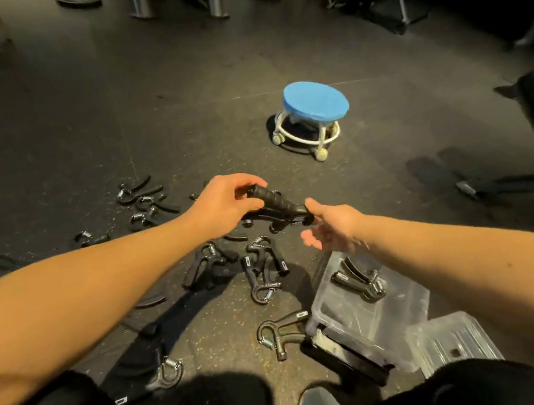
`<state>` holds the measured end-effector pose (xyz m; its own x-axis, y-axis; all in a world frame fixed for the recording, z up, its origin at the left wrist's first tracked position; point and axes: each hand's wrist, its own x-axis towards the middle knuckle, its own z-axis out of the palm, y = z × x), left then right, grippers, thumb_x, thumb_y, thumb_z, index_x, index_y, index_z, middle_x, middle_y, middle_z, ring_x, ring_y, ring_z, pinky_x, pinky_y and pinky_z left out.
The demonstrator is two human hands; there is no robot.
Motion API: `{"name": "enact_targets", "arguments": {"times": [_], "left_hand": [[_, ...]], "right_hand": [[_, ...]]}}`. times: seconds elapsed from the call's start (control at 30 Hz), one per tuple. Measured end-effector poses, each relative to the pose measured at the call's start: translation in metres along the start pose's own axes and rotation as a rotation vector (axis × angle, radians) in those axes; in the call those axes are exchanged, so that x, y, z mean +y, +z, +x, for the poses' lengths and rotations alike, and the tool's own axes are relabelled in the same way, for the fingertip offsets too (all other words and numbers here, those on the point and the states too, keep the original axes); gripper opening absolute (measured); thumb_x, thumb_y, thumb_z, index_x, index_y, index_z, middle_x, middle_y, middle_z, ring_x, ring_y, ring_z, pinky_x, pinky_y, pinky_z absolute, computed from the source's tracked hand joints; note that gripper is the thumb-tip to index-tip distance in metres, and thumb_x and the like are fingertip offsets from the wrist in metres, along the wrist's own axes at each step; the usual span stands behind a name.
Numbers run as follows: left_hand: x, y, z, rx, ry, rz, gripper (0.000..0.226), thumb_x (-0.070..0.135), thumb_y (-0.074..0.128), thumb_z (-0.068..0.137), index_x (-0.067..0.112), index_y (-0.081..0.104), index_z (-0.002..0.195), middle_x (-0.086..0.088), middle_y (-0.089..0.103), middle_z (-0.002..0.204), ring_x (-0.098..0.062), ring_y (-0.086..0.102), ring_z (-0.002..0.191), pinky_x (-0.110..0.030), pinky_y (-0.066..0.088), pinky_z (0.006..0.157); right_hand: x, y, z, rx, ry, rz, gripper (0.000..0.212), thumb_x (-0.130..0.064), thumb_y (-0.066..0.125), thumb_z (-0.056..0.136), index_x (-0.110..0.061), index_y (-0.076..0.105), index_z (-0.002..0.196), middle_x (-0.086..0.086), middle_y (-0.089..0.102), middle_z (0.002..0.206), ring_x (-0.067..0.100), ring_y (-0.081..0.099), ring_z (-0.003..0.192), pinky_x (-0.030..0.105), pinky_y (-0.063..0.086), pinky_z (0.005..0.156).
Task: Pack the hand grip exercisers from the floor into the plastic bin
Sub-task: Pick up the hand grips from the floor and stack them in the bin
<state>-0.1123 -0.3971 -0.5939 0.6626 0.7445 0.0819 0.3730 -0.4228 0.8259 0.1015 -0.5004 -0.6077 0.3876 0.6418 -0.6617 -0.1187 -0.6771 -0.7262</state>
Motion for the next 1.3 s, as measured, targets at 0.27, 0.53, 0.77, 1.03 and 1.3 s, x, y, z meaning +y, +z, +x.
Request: {"name": "enact_targets", "arguments": {"times": [0.27, 0.53, 0.77, 1.03, 1.3], "left_hand": [[0.014, 0.077, 0.027, -0.094, 0.051, -0.081, 0.039, 0.006, 0.073, 0.087, 0.018, 0.068, 0.124, -0.003, 0.066, 0.108, -0.004, 0.062, 0.087, -0.005, 0.045, 0.079], [0.027, 0.186, 0.044, -0.157, -0.464, -0.688, 0.047, 0.001, 0.067, 0.091, 0.0, 0.047, 0.133, -0.025, 0.07, 0.091, -0.028, 0.07, 0.073, -0.028, 0.06, 0.058], [0.025, 0.28, 0.055, -0.085, -0.599, -0.756, 0.039, 0.009, 0.052, 0.102, 0.0, 0.05, 0.14, -0.025, 0.068, 0.095, -0.017, 0.069, 0.058, -0.024, 0.058, 0.052], [0.017, 0.34, 0.049, 0.102, -0.698, -0.828, 0.054, -0.006, 0.054, 0.097, 0.005, 0.041, 0.148, -0.019, 0.062, 0.099, -0.019, 0.065, 0.067, -0.019, 0.058, 0.053], [-0.017, 0.377, 0.046, 0.138, -0.83, -0.788, 0.052, -0.004, 0.055, 0.097, 0.011, 0.046, 0.147, -0.012, 0.063, 0.091, -0.019, 0.062, 0.07, -0.024, 0.057, 0.063]], "right_hand": [[0.037, -0.057, 0.013, 0.093, 0.154, 0.711, 0.02, -0.012, 0.053, 0.101, 0.001, 0.056, 0.086, 0.018, 0.063, 0.076, 0.017, 0.063, 0.052, 0.019, 0.053, 0.041], [0.095, -0.11, 0.03, 0.423, 0.082, 0.858, 0.014, 0.006, 0.055, 0.094, -0.003, 0.065, 0.098, 0.021, 0.068, 0.119, 0.034, 0.071, 0.102, 0.025, 0.056, 0.045], [0.146, -0.133, 0.048, 0.612, 0.072, 1.005, 0.044, 0.009, 0.053, 0.093, -0.011, 0.062, 0.131, 0.007, 0.065, 0.105, 0.02, 0.068, 0.084, 0.027, 0.063, 0.067], [0.18, -0.118, 0.074, 0.761, 0.037, 1.07, 0.053, -0.002, 0.051, 0.1, -0.025, 0.047, 0.147, 0.006, 0.063, 0.11, 0.016, 0.061, 0.07, 0.017, 0.052, 0.049], [0.226, -0.088, 0.118, 0.86, 0.013, 0.894, 0.074, 0.003, 0.067, 0.088, -0.024, 0.04, 0.152, 0.004, 0.07, 0.122, 0.024, 0.068, 0.107, 0.049, 0.051, 0.103]]}}
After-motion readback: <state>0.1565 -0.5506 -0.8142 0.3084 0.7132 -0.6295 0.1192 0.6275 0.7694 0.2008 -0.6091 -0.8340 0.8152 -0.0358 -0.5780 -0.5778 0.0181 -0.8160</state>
